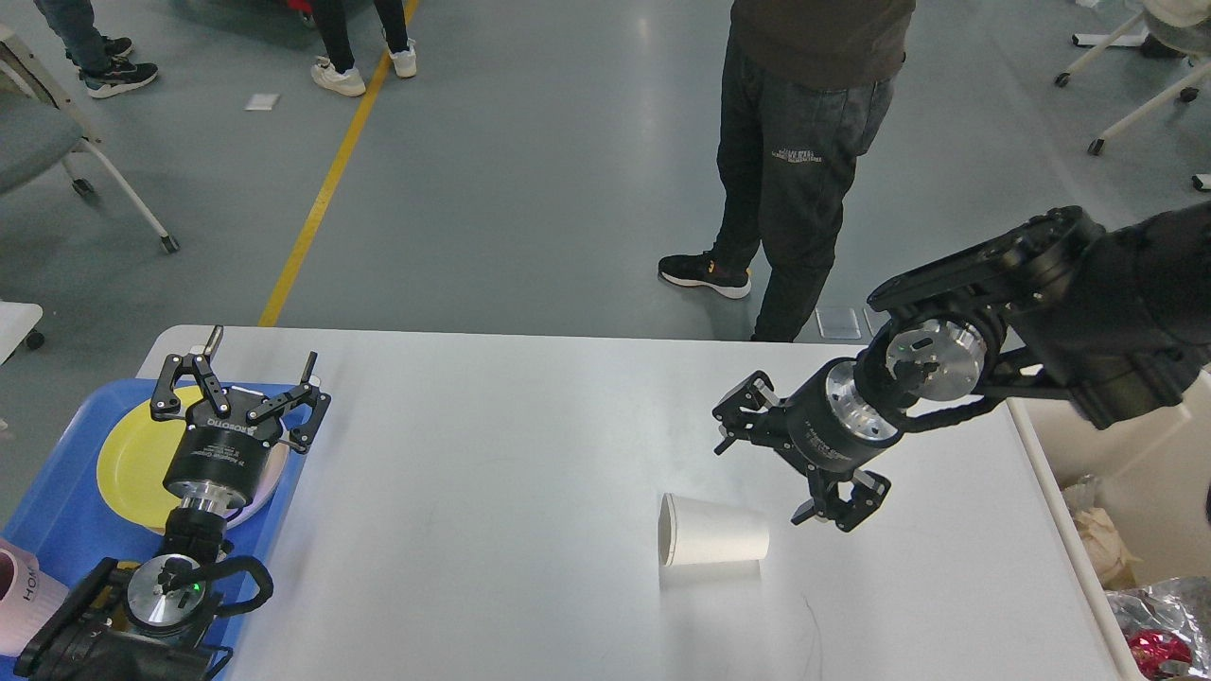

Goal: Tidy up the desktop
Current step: 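Move the right gripper out of the box over the white paper cup, then lower the right gripper and grasp the white paper cup rim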

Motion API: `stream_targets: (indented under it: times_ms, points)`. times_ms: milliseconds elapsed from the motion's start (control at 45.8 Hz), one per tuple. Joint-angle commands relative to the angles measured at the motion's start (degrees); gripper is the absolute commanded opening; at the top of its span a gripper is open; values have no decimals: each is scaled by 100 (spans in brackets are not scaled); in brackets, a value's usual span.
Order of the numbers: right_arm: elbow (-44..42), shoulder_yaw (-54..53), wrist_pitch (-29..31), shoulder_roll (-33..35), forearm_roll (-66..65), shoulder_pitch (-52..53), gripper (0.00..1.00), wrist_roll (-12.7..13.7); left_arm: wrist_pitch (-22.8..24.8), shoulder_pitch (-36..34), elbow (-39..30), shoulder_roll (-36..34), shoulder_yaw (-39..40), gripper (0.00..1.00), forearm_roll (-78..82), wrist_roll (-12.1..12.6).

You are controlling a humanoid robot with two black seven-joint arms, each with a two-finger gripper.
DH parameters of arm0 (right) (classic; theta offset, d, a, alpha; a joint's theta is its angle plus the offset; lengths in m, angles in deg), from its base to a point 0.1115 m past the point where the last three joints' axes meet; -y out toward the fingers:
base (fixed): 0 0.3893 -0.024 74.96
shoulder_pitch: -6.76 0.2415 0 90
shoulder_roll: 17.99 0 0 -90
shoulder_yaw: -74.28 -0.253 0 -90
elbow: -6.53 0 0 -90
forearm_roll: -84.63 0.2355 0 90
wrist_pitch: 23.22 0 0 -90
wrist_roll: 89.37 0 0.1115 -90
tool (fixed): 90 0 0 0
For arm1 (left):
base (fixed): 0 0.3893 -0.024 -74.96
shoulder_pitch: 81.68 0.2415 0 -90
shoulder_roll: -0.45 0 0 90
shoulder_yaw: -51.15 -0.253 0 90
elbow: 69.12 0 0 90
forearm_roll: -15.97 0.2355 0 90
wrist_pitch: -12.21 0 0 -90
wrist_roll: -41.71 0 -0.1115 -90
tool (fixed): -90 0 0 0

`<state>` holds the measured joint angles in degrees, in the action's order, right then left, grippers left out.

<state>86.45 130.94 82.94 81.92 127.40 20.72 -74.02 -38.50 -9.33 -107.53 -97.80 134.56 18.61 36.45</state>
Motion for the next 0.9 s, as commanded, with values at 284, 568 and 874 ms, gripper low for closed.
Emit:
stream_targets:
  times_ms: [284, 568, 874]
  points:
    - [-1672, -1025, -842, -314, 1189, -2362, 100, 11, 0, -1, 0, 0, -9, 97, 0, -1]
    - [-2718, -1798, -1089, -525, 1524, -3355, 99, 11, 0, -1, 0, 8, -9, 97, 0, -1]
    - [-3615, -1781, -1107, -894, 1436, -3839, 99, 11, 0, -1, 0, 8, -9, 97, 0, -1]
